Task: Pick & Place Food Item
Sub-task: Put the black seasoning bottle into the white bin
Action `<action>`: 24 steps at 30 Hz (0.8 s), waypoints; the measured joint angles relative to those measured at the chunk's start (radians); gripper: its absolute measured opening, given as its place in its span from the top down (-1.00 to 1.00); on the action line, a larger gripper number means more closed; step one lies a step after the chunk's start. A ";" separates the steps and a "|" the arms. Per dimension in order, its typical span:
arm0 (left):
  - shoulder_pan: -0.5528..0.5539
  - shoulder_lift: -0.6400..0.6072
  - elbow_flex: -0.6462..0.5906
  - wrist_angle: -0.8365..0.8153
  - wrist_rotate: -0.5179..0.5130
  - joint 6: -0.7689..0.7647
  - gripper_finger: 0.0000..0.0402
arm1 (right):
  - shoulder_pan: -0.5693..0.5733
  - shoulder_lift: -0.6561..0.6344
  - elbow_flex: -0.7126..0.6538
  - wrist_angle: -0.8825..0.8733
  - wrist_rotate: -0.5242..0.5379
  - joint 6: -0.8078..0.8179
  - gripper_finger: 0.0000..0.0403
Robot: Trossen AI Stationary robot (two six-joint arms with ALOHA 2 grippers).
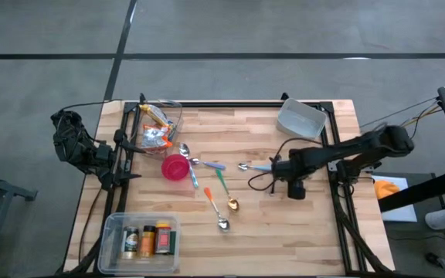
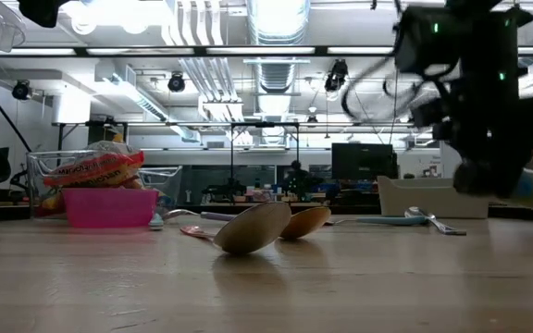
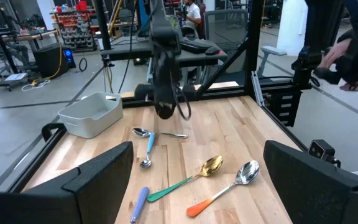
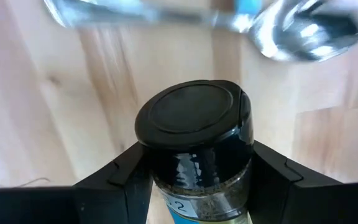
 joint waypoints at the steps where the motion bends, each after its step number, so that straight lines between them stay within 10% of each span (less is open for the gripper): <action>1: 0.000 0.000 0.000 0.000 0.000 0.000 -0.82 | 0.000 -0.029 0.006 0.004 0.000 0.023 0.07; 14: 0.000 0.000 0.000 0.000 0.000 0.000 -0.82 | 0.000 -0.354 0.051 0.545 -0.042 0.318 0.07; 24: 0.000 0.000 0.000 0.000 0.000 0.000 -0.82 | -0.001 -0.210 0.048 1.047 -0.016 0.196 0.07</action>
